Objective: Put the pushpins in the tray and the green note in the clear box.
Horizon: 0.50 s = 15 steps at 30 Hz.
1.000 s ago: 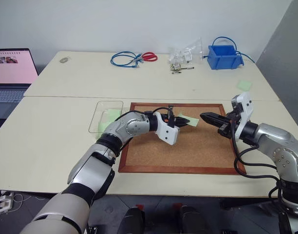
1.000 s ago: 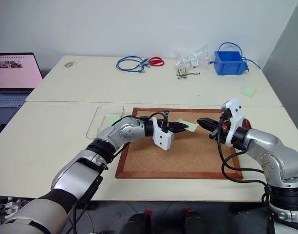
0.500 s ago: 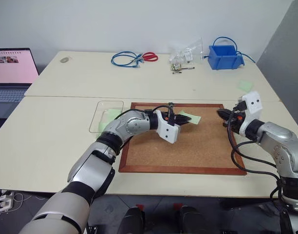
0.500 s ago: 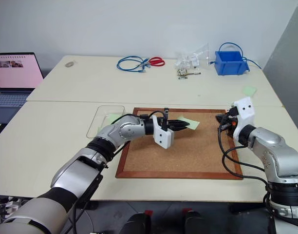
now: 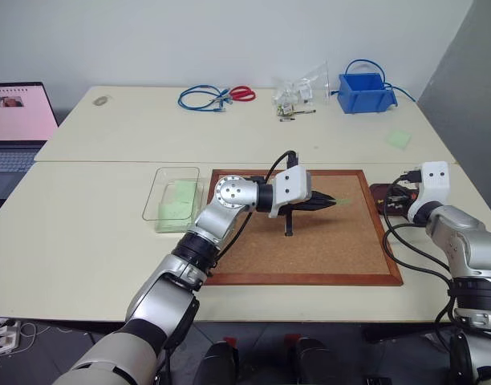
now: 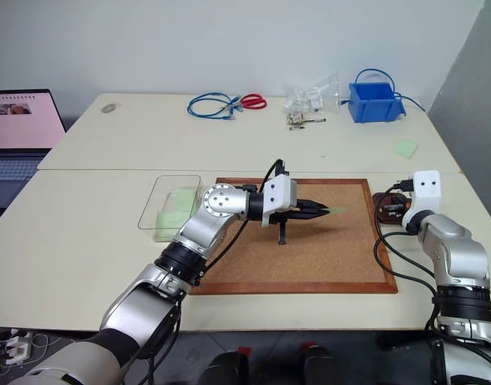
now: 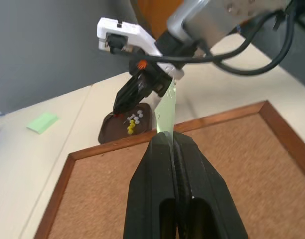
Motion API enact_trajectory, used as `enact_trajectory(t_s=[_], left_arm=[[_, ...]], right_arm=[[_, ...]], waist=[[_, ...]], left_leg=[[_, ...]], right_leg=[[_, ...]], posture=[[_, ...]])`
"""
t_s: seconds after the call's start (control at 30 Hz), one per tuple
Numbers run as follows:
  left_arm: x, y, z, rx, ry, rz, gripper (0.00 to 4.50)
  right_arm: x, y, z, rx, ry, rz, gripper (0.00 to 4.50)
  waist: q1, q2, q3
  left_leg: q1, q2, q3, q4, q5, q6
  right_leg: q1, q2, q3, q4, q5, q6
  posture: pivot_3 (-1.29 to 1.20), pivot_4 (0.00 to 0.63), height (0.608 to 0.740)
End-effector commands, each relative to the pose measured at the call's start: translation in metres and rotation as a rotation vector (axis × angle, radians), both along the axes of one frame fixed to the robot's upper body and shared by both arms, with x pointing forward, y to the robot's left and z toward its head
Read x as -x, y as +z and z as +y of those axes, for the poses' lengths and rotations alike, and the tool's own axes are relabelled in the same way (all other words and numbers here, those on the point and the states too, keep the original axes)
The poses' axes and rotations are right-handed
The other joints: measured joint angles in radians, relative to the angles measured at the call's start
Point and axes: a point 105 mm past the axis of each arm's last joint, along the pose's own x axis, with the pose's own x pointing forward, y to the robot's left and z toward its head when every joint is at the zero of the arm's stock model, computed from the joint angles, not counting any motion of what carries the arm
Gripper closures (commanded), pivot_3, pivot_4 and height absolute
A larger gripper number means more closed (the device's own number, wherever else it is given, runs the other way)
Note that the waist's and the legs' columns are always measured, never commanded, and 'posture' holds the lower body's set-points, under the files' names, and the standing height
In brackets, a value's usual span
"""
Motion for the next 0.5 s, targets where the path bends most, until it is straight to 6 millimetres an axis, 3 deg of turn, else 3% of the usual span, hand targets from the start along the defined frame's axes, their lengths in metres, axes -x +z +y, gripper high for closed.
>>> enact_trajectory(t_s=[0.03,0.07,0.5], left_arm=[[0.0047,0.0098,-0.0011,0.022,0.000,0.013,4.47],[0.0054,0.0102,-0.0014,0.021,0.000,0.011,4.47],[0.0071,0.0054,0.0032,-0.004,0.015,0.004,4.50]], right_arm=[[-0.0105,0.0141,-0.0038,-0.005,0.004,-0.053,4.50],[-0.0118,0.0140,-0.0048,-0.006,0.003,-0.053,4.50],[-0.0139,0.0131,-0.0135,-0.003,-0.007,-0.054,1.63]], waist=[[-0.001,0.000,0.000],[-0.002,0.000,0.000],[-0.001,0.000,0.000]], left_leg=[[0.000,0.000,0.000,0.000,0.000,0.000],[0.000,0.000,0.000,0.000,0.000,0.000],[0.000,0.000,0.000,0.000,0.000,0.000]], right_leg=[[0.000,0.000,0.000,0.000,0.000,0.000],[0.000,0.000,0.000,0.000,0.000,0.000],[0.000,0.000,0.000,0.000,0.000,0.000]], posture=[[0.00,0.150,0.740],[0.00,0.150,0.740],[0.00,0.150,0.740]])
